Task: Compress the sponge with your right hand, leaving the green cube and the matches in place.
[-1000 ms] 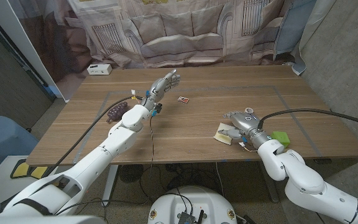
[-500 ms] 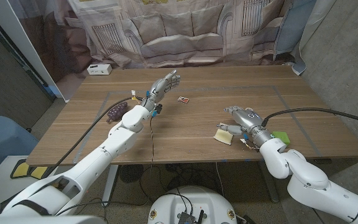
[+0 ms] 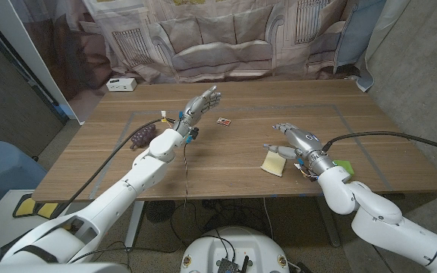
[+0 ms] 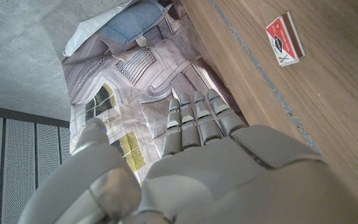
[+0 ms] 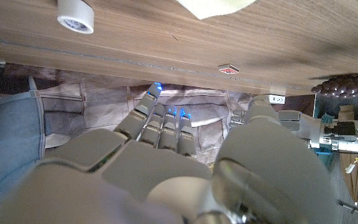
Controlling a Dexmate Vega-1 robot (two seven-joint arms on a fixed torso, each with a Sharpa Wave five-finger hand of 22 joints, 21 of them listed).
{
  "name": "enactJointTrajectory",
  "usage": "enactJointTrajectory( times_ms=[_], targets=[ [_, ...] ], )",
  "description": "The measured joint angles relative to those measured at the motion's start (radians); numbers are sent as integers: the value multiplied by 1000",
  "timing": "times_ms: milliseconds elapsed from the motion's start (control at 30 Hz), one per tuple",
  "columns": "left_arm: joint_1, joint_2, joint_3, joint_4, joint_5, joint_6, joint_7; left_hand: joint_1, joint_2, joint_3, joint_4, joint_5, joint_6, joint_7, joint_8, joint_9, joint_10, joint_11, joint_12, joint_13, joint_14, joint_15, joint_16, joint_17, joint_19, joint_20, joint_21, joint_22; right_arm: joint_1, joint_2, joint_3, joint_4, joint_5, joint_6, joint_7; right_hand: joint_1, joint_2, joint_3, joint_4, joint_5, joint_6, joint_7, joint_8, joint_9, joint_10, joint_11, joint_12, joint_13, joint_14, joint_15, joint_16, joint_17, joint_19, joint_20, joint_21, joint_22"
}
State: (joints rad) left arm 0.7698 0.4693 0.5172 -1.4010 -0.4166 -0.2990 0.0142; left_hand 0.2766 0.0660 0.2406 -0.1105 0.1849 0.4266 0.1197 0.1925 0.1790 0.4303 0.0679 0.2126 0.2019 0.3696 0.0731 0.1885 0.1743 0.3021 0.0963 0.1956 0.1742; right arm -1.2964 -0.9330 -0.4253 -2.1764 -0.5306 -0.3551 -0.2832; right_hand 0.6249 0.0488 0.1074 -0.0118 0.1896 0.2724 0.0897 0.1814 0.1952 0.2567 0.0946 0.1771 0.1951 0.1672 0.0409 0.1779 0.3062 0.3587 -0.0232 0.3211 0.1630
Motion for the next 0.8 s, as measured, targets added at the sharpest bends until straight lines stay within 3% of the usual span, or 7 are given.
enactJointTrajectory(
  times_ms=[467, 733, 800],
  targets=[
    [12, 4, 1, -24, 10, 4, 13, 0, 0, 0, 0, 0, 0, 0, 0, 0, 0, 0, 0, 0, 0, 0, 0, 0, 0, 0, 0, 0, 44, 22, 18, 69, 107, 123, -44, -17, -1, -3, 3, 0, -16, 5, 0, 0, -5, 6, 4, 0, 0, 0, 4, -6, 0, 0, -8, 0],
    [23, 14, 1, -48, 19, 17, 24, 0, 0, 3, -3, 0, 0, 0, 0, 0, 0, 0, 0, 0, 0, 0, 0, 0, 0, 0, 0, 0, 71, 42, 27, 125, 172, 212, -64, -30, -4, -4, 4, 0, 26, 4, 19, 0, 30, 11, 19, 0, 13, -5, 19, -18, 0, 0, -30, 2],
    [28, 18, 1, -59, 22, 25, 29, 0, 0, 3, -3, 0, 0, 0, 0, 0, 0, 0, 0, 0, 0, 0, 0, 0, 0, 0, 0, 0, 81, 52, 32, 146, 198, 247, -71, -33, -6, -7, 1, 0, 36, -2, 22, 0, 43, 10, 25, 0, 20, -3, 19, -21, -21, 5, -44, 3]
  ],
)
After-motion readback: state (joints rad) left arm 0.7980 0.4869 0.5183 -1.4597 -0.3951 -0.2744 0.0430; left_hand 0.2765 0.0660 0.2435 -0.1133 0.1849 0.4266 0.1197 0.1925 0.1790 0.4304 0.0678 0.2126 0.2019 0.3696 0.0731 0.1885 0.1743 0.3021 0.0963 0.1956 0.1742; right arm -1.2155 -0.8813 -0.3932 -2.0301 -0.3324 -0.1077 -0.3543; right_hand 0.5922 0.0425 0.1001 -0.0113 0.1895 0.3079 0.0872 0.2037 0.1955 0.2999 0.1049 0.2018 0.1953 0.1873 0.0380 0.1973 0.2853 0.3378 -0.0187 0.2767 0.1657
